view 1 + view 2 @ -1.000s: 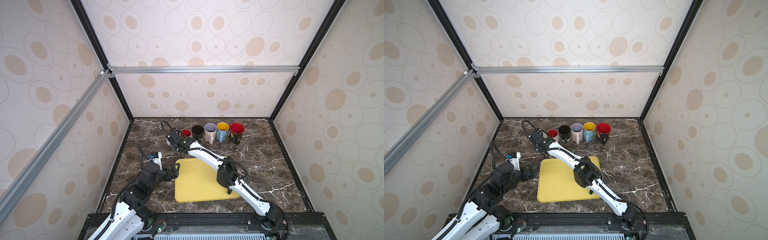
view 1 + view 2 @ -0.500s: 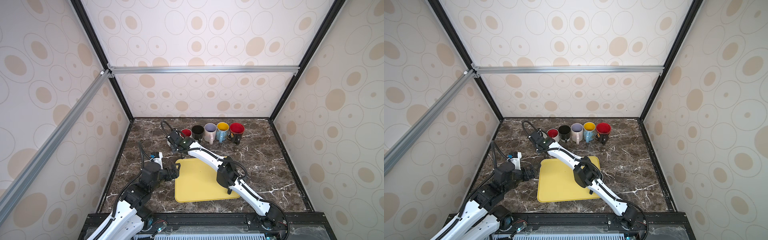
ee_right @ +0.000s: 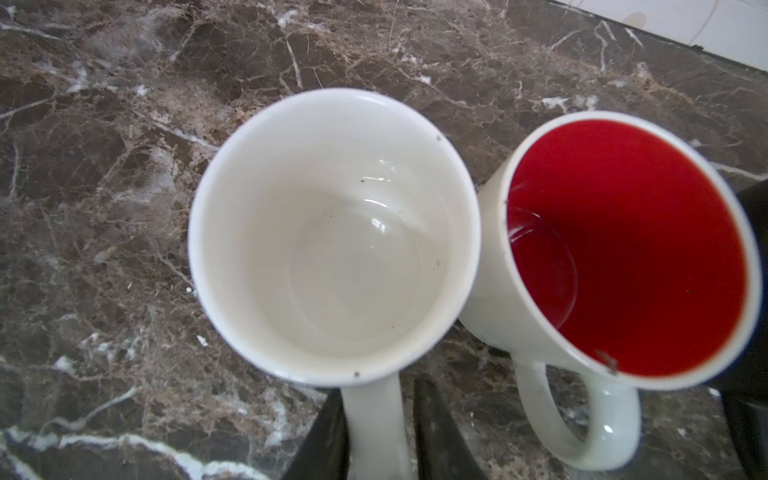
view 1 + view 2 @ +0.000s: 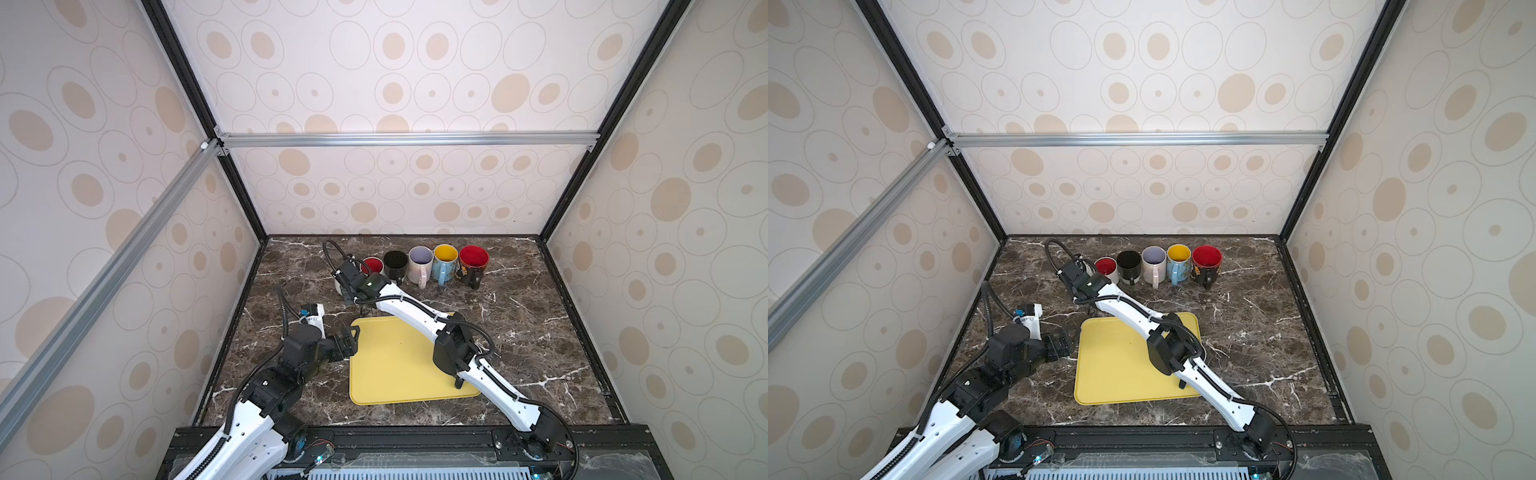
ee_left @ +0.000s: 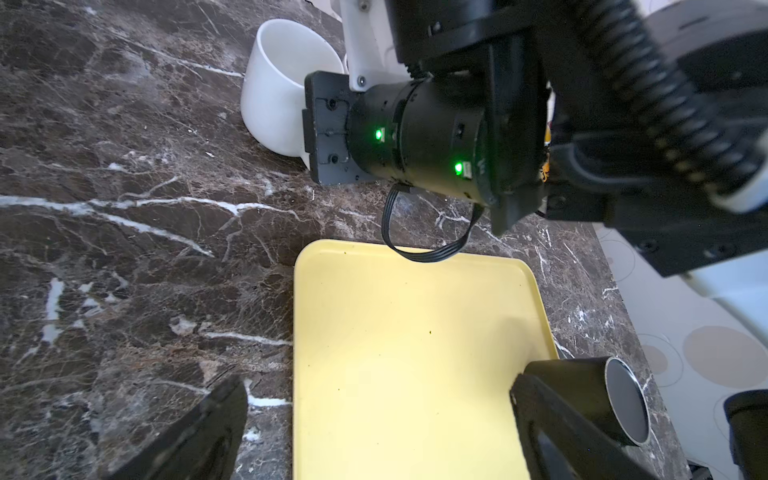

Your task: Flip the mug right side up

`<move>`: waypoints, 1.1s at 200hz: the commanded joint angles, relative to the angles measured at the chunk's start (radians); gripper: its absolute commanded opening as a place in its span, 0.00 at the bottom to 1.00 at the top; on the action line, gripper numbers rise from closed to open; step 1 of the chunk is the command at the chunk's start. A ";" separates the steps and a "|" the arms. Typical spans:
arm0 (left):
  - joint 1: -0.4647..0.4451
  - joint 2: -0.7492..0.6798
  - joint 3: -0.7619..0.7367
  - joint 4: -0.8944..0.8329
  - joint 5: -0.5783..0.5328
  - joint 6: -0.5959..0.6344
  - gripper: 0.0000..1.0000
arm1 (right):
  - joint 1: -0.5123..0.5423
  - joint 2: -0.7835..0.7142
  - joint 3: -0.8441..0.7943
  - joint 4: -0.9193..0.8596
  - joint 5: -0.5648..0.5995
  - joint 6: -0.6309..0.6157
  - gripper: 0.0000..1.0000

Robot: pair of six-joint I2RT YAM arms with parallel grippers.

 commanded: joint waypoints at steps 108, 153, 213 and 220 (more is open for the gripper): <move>0.005 0.080 0.072 0.062 -0.008 0.058 1.00 | 0.011 -0.438 -0.447 0.147 -0.115 -0.047 0.42; 0.006 0.147 0.091 0.116 -0.002 0.043 1.00 | 0.013 -0.708 -0.758 0.242 -0.132 -0.079 0.41; -0.018 0.277 0.127 0.191 0.009 0.018 1.00 | 0.008 -1.081 -1.165 0.325 -0.075 -0.098 0.42; -0.022 0.291 0.131 0.199 0.008 0.015 1.00 | 0.007 -1.119 -1.202 0.326 -0.063 -0.097 0.42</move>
